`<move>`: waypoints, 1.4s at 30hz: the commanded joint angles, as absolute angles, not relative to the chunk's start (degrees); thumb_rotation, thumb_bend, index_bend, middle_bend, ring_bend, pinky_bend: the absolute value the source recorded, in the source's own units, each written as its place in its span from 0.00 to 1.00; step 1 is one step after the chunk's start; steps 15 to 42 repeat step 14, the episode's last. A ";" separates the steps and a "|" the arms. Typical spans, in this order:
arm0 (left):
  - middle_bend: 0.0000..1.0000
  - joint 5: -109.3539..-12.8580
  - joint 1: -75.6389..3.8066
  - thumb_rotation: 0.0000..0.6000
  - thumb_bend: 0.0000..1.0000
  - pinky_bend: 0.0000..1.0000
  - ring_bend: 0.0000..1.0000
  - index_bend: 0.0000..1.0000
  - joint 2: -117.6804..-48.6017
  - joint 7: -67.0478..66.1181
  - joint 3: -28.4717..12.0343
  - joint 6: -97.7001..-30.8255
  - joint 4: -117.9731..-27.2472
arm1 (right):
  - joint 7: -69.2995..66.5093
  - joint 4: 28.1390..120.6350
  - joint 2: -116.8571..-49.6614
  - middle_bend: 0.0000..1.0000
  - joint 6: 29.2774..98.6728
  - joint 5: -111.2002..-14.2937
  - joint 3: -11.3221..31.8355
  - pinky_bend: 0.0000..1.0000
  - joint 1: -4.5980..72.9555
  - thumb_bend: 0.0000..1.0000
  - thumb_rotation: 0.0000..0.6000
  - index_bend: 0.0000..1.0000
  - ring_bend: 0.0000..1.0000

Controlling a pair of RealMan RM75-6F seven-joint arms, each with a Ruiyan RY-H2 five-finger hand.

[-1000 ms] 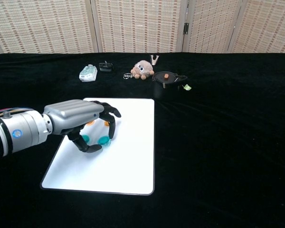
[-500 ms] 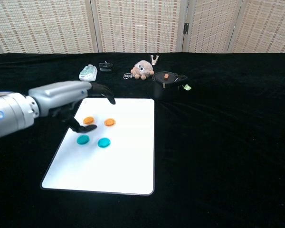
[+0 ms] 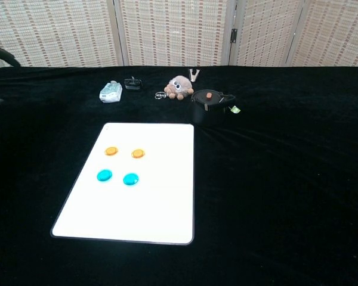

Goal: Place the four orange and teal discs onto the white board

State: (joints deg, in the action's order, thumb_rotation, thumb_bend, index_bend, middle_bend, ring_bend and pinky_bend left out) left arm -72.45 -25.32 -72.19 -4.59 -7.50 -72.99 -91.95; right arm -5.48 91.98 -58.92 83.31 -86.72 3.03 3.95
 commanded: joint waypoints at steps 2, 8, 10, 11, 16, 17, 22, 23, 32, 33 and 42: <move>0.12 -75.02 -19.96 1.00 0.42 0.00 0.00 0.23 -70.08 -4.05 -4.73 -79.04 -92.98 | -8.35 91.06 -59.28 0.00 83.31 -87.97 2.53 0.00 4.14 0.43 1.00 0.00 0.00; 0.11 -78.39 -14.98 1.00 0.42 0.00 0.00 0.22 -69.65 -5.81 -2.45 -85.63 -93.45 | -10.77 90.40 -59.84 0.00 83.64 -88.91 1.94 0.00 3.97 0.43 1.00 0.00 0.00; 0.11 -79.12 -13.78 1.00 0.42 0.00 0.00 0.22 -69.38 -6.48 -1.66 -86.67 -93.84 | -10.76 90.19 -60.05 0.00 84.43 -89.44 1.89 0.00 3.77 0.43 1.00 0.00 0.00; 0.11 -79.30 -13.03 1.00 0.42 0.00 0.00 0.22 -69.04 -6.85 -1.14 -87.01 -94.32 | -10.54 90.04 -60.36 0.00 85.06 -89.84 1.87 0.00 3.61 0.43 1.00 0.00 0.00; 0.10 -79.27 -11.37 1.00 0.42 0.00 0.00 0.21 -68.35 -7.60 -0.27 -87.65 -95.45 | -9.96 89.86 -61.10 0.00 85.89 -90.71 1.55 0.00 3.35 0.43 1.00 0.00 0.00; 0.10 -79.27 -11.37 1.00 0.42 0.00 0.00 0.21 -68.35 -7.60 -0.27 -87.65 -95.45 | -9.96 89.86 -61.10 0.00 85.89 -90.71 1.55 0.00 3.35 0.43 1.00 0.00 0.00; 0.10 -79.27 -11.37 1.00 0.42 0.00 0.00 0.21 -68.35 -7.60 -0.27 -87.65 -95.45 | -9.96 89.86 -61.10 0.00 85.89 -90.71 1.55 0.00 3.35 0.43 1.00 0.00 0.00; 0.10 -79.27 -11.37 1.00 0.42 0.00 0.00 0.21 -68.35 -7.60 -0.27 -87.65 -95.45 | -9.96 89.86 -61.10 0.00 85.89 -90.71 1.55 0.00 3.35 0.43 1.00 0.00 0.00; 0.10 -79.27 -11.37 1.00 0.42 0.00 0.00 0.21 -68.35 -7.60 -0.27 -87.65 -95.45 | -9.96 89.86 -61.10 0.00 85.89 -90.71 1.55 0.00 3.35 0.43 1.00 0.00 0.00; 0.10 -79.27 -11.37 1.00 0.42 0.00 0.00 0.21 -68.35 -7.60 -0.27 -87.65 -95.45 | -9.96 89.86 -61.10 0.00 85.89 -90.71 1.55 0.00 3.35 0.43 1.00 0.00 0.00; 0.10 -79.27 -11.37 1.00 0.42 0.00 0.00 0.21 -68.35 -7.60 -0.27 -87.65 -95.45 | -9.96 89.86 -61.10 0.00 85.89 -90.71 1.55 0.00 3.35 0.43 1.00 0.00 0.00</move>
